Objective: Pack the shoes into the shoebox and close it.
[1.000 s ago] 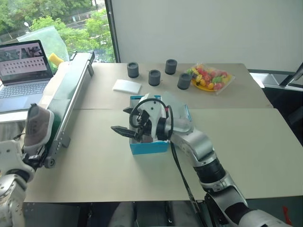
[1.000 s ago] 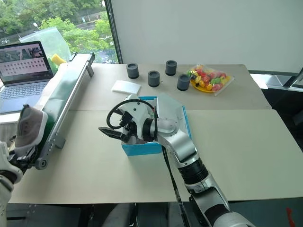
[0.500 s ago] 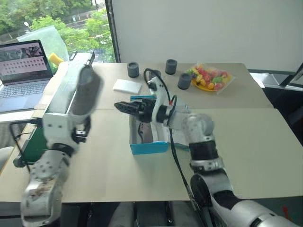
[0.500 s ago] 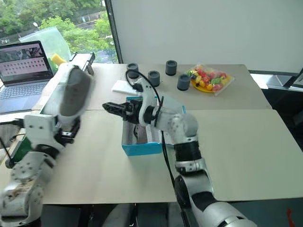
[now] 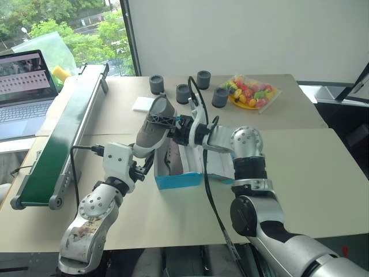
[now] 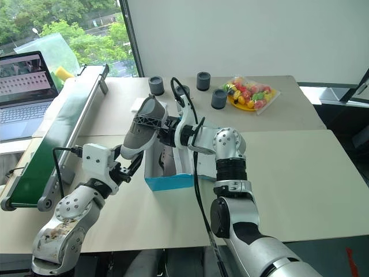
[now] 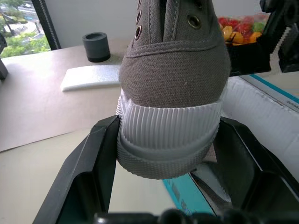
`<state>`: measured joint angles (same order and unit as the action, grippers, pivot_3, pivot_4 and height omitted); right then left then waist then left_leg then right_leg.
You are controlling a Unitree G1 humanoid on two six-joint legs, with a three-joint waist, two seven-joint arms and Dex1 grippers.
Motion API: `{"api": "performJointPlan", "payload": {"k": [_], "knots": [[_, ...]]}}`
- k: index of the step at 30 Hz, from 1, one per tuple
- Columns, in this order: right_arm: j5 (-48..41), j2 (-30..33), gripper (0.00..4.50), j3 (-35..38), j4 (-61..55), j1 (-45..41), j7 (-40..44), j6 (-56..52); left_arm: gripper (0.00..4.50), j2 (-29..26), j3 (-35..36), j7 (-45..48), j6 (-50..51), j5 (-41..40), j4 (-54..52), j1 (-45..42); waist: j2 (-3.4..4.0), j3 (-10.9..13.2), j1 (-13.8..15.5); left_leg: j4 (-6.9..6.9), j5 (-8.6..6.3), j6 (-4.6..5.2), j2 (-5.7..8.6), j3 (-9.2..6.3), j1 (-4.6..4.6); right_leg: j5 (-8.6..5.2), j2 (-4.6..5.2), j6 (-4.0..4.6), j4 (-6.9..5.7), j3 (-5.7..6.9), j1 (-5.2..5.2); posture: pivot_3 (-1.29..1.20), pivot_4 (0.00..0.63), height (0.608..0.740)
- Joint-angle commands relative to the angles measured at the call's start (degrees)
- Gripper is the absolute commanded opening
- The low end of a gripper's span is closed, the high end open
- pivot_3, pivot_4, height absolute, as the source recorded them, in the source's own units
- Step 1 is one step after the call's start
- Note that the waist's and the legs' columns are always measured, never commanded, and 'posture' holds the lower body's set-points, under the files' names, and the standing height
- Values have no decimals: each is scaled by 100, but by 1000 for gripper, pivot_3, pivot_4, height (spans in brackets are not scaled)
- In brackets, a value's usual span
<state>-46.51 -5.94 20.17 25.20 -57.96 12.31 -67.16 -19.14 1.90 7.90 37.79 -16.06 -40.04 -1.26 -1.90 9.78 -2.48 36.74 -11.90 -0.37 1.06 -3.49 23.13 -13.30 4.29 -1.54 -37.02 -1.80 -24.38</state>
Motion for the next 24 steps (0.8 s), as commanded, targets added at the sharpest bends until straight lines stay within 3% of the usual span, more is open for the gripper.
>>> {"api": "performJointPlan", "payload": {"k": [1,3,6,13,16,24], "knots": [[-304,-610,4500,50,-95,-269,-101,258,2816,26,138,7,-28,-32,-286,-166,0,0,1,0,0,0,0,1,0,0,1,0,0,0,0,0,150,731],[-370,-625,4500,11,-128,-226,-156,287,2816,-8,187,16,-31,-4,-256,-161,0,0,-2,0,0,0,0,3,0,0,1,0,0,-2,0,0,150,731],[-407,-637,3771,-143,-273,-119,-200,326,2812,-33,233,15,-23,42,-221,-160,0,0,-1,0,0,1,-1,3,0,0,0,0,0,-2,0,0,150,731],[-539,-662,1348,-313,-461,-23,-258,346,2812,-44,232,49,34,46,-172,-169,0,0,1,0,0,1,0,4,0,0,0,-1,0,-2,0,0,150,731],[-612,-676,626,-313,-513,-26,-274,354,2812,-74,229,69,69,50,-148,-173,0,0,1,0,0,1,-1,4,0,0,0,-1,0,-2,0,0,150,731],[-1082,-800,453,-219,-862,38,-398,353,2812,-179,195,183,61,88,-34,-159,0,0,0,0,-1,1,-1,4,0,0,0,-1,0,-2,0,0,150,731]]}}
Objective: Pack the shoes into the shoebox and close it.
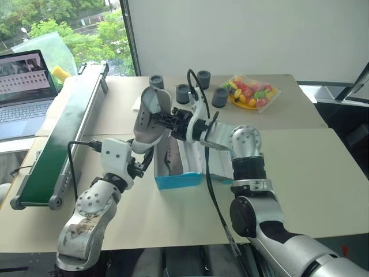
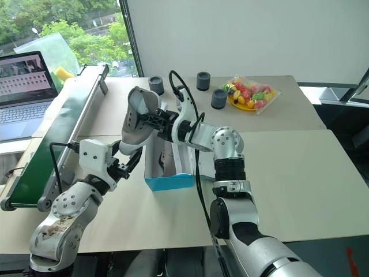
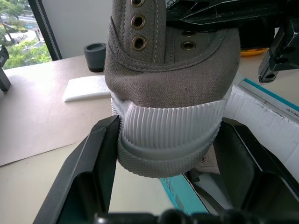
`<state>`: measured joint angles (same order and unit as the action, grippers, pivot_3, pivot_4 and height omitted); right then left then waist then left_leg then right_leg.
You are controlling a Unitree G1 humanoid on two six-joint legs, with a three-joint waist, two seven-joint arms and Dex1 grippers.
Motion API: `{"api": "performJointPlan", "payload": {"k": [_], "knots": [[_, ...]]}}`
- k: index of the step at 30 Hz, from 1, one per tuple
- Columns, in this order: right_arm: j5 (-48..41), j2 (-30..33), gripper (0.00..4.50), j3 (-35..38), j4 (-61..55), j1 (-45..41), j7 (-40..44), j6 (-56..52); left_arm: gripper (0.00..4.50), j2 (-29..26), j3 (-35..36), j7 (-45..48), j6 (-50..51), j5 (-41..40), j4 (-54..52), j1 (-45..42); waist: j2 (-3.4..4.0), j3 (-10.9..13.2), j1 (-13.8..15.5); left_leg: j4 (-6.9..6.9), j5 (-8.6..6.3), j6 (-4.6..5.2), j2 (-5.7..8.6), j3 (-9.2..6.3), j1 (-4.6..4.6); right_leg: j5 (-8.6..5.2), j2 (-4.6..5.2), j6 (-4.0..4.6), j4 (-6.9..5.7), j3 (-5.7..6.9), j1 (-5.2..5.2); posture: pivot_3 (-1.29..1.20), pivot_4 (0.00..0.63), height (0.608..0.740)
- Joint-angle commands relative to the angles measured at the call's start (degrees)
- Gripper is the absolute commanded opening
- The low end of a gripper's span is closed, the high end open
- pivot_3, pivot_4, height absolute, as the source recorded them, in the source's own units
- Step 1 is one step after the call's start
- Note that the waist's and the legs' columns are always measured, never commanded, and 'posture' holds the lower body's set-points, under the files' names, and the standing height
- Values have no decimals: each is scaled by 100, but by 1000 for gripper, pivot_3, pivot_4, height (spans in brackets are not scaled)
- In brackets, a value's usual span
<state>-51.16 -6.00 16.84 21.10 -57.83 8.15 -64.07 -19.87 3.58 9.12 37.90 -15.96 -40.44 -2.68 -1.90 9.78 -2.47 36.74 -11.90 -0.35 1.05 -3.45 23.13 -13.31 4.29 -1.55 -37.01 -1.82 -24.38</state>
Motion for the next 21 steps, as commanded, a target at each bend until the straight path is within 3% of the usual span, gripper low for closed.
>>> {"api": "performJointPlan", "payload": {"k": [1,10,16,20,21], "knots": [[-641,-797,453,203,-433,-28,-126,157,2812,-141,64,99,57,54,-11,-56,0,0,-2,0,0,0,0,0,0,0,0,0,0,0,0,0,150,731],[-750,-257,453,698,368,-791,-1036,1153,2812,-1074,445,1257,53,-553,-281,212,4,3,-58,0,-1,2,-3,13,-2,0,-5,0,-3,-13,-6,0,150,731],[-787,-298,453,727,415,-804,-1191,1323,2812,-1060,628,1278,-94,-605,-28,125,6,4,9,0,-2,4,-1,13,5,-1,-2,-7,4,-13,-7,0,150,731],[-823,-419,447,699,270,-645,-1342,1306,3768,-981,575,1237,-116,-586,-29,95,6,4,1,0,-3,5,-2,15,2,-1,-2,-7,3,-14,-5,0,150,731],[-812,-430,447,669,234,-606,-1373,1277,4220,-1007,538,1253,-131,-532,-41,118,6,4,-5,0,-3,5,-3,15,1,-1,-3,-7,1,-15,-5,0,150,731]]}}
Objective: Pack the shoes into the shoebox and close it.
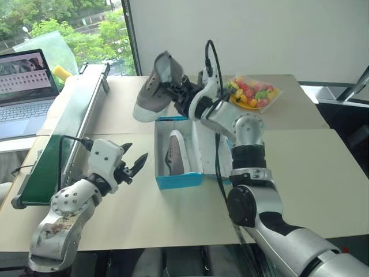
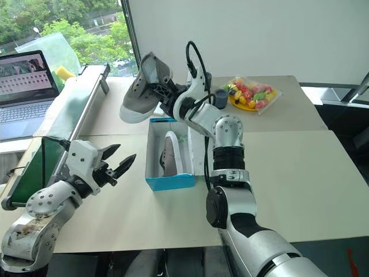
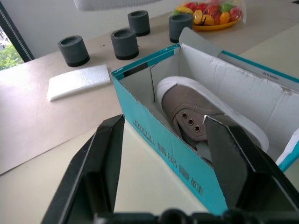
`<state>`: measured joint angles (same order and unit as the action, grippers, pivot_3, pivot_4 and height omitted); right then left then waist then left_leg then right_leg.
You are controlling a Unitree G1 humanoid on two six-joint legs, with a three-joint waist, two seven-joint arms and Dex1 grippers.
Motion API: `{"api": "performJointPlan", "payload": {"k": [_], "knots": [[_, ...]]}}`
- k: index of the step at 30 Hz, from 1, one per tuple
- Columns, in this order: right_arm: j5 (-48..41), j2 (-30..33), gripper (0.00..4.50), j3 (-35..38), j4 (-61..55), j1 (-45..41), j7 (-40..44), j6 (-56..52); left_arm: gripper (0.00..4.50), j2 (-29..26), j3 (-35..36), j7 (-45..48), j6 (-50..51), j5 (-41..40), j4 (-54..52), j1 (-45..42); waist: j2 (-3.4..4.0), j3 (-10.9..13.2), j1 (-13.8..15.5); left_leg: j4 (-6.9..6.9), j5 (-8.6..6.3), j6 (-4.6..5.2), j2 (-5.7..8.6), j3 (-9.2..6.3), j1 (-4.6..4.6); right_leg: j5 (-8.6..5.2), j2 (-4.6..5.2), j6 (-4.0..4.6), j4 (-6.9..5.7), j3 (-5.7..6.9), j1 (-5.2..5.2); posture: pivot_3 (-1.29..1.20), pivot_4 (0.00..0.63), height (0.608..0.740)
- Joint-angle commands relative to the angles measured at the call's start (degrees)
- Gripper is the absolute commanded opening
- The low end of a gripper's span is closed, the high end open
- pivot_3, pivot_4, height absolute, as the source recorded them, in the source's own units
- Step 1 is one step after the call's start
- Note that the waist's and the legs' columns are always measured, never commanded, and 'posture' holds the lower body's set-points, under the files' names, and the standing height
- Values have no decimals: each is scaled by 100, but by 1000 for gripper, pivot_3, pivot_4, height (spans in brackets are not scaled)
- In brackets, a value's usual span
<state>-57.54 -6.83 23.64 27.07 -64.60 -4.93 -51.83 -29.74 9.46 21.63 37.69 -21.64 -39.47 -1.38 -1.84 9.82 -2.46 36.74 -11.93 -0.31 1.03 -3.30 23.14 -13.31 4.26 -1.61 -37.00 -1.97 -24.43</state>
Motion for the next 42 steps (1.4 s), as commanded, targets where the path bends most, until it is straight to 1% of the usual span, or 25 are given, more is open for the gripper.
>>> {"api": "performJointPlan", "payload": {"k": [1,4,7,8,11,15,18,22,27,37,39,42], "knots": [[-157,-344,447,-45,-388,101,-93,19,4440,-115,-73,68,-107,88,-147,41,0,0,-16,0,0,0,0,0,1,0,0,0,0,-1,-1,0,150,731],[-73,-221,447,-182,-397,130,-159,-198,4440,-493,113,455,-123,53,-174,286,0,0,-47,0,-1,1,-1,7,1,0,-1,0,-2,-10,-5,0,150,731],[124,153,447,-431,-250,55,-131,-771,4440,-1067,573,1133,-308,-91,-105,600,2,1,-81,-3,-2,3,-4,10,0,0,-5,1,-3,-13,-10,0,150,731],[254,370,447,-612,-151,-11,-60,-1119,4440,-1395,820,1564,-431,-138,20,763,7,4,-92,-3,-2,3,-5,10,1,0,-5,1,-3,-13,-10,0,150,731],[522,806,447,-968,139,-215,153,-1896,4440,-2085,1234,2487,-724,-253,411,981,14,8,-85,-2,-2,3,-3,12,0,-1,-2,3,-2,-12,-11,0,150,731],[927,1087,447,-1391,524,-536,628,-2287,4440,-2538,1309,3123,-922,-409,780,760,19,12,-67,-2,-1,4,0,12,2,-2,-1,2,9,-8,-9,0,150,731],[1389,1086,447,-1598,1247,-1021,959,-2069,4440,-2806,1324,3567,-1026,-511,897,632,19,14,-133,-4,-3,7,-3,13,5,-2,-4,1,10,-8,-12,0,150,731],[1830,1043,447,-1747,1893,-1508,1419,-1922,4440,-2945,1308,3763,-1038,-549,937,523,20,15,-172,-8,-3,7,-4,23,9,-2,-5,1,0,-19,-27,0,150,731],[2332,786,447,-1778,2587,-1777,1615,-1659,4440,-2955,1277,3759,-1020,-532,883,444,20,15,-160,-10,-3,7,-4,26,12,-1,-5,1,-1,-23,-32,0,150,731],[2989,397,447,-1608,3314,-1716,1438,-969,4440,-2917,1347,3568,-886,-574,558,387,20,15,-177,-10,-3,7,-3,26,15,-1,-4,1,-11,-32,-47,0,150,731],[3238,364,447,-1812,3335,-1643,1654,-832,4440,-2921,1360,3539,-874,-580,534,368,20,15,-180,-11,-3,7,-4,29,18,0,-6,2,-14,-37,-54,0,150,731],[3808,422,447,-2413,3342,-1493,2196,-518,4440,-2934,1358,3503,-869,-567,547,325,20,15,-166,-11,-3,7,-3,31,23,0,-5,1,-14,-38,-57,0,150,731]]}}
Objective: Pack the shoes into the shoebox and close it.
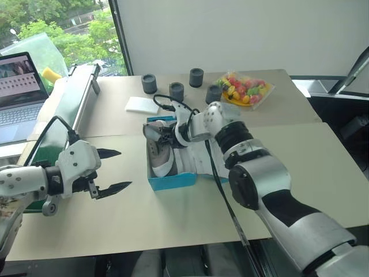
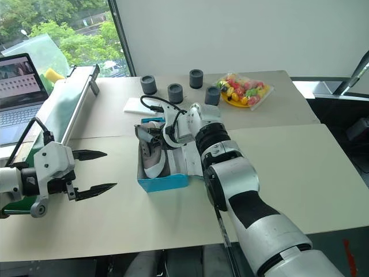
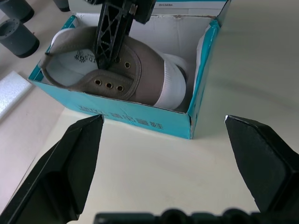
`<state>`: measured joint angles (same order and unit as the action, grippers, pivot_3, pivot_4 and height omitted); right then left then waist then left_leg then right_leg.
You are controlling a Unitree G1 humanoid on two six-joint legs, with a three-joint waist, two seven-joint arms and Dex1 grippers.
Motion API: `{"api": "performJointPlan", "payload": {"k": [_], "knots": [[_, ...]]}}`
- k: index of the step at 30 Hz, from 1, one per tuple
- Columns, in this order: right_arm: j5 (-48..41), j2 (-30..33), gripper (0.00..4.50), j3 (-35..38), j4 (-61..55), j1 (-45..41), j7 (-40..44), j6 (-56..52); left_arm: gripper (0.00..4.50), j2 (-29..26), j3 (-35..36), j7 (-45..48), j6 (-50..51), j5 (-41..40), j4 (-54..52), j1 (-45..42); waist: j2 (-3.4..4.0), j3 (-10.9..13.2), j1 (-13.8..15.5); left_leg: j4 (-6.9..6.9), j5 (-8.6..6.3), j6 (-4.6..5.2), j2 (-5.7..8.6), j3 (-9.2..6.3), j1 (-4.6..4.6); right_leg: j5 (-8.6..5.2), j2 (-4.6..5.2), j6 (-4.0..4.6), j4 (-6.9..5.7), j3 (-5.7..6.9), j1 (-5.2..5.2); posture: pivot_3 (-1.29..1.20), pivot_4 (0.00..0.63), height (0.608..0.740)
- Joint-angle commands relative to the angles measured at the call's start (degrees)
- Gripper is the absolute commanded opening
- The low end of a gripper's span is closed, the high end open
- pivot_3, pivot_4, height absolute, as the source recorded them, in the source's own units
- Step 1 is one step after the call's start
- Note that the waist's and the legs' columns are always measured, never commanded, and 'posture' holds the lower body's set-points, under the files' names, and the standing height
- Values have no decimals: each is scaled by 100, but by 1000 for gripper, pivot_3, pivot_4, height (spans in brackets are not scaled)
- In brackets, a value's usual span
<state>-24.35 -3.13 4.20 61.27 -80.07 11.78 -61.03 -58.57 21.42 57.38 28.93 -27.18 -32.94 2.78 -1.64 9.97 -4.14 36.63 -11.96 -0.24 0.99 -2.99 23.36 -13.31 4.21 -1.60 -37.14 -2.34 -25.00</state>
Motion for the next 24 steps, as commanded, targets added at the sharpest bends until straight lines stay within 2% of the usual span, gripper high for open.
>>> {"api": "performJointPlan", "payload": {"k": [1,5,11,14,17,21,24], "knots": [[608,70,447,-573,-60,77,638,466,4440,-52,161,-80,5,-8,-102,-96,0,0,3,0,0,0,1,1,0,0,1,0,0,0,0,0,150,731],[1748,262,447,-2068,-68,413,1920,1188,4440,-60,137,-123,13,-6,-126,-128,0,0,9,0,0,0,2,1,-5,0,0,-1,-1,0,3,0,150,731],[2514,394,447,-2742,163,493,2594,2029,4440,-74,107,-145,31,-19,-99,-206,0,-1,25,1,0,0,3,-5,-45,0,1,-2,3,5,45,0,150,731],[2509,278,447,-2618,241,369,2766,1917,4440,-70,105,-148,36,-10,-92,-210,0,-1,25,1,0,-1,3,-7,-69,-1,2,-3,5,6,73,0,150,731],[2094,8,447,-2071,409,87,2881,940,4440,-69,102,-147,35,-2,-83,-211,0,-1,18,1,0,-1,2,-9,-75,-1,0,-2,4,6,75,0,150,731],[1783,-165,447,-1410,615,-102,2729,174,4440,-66,88,-158,31,3,-76,-235,0,-1,17,-9,-1,-2,1,-17,-74,-1,1,-1,6,5,70,0,150,731],[1683,-215,447,-1010,717,-104,2481,-18,4440,-57,89,-172,32,9,-80,-239,0,-1,14,-18,-1,-2,2,-17,-73,-1,3,-1,9,3,67,0,150,731]]}}
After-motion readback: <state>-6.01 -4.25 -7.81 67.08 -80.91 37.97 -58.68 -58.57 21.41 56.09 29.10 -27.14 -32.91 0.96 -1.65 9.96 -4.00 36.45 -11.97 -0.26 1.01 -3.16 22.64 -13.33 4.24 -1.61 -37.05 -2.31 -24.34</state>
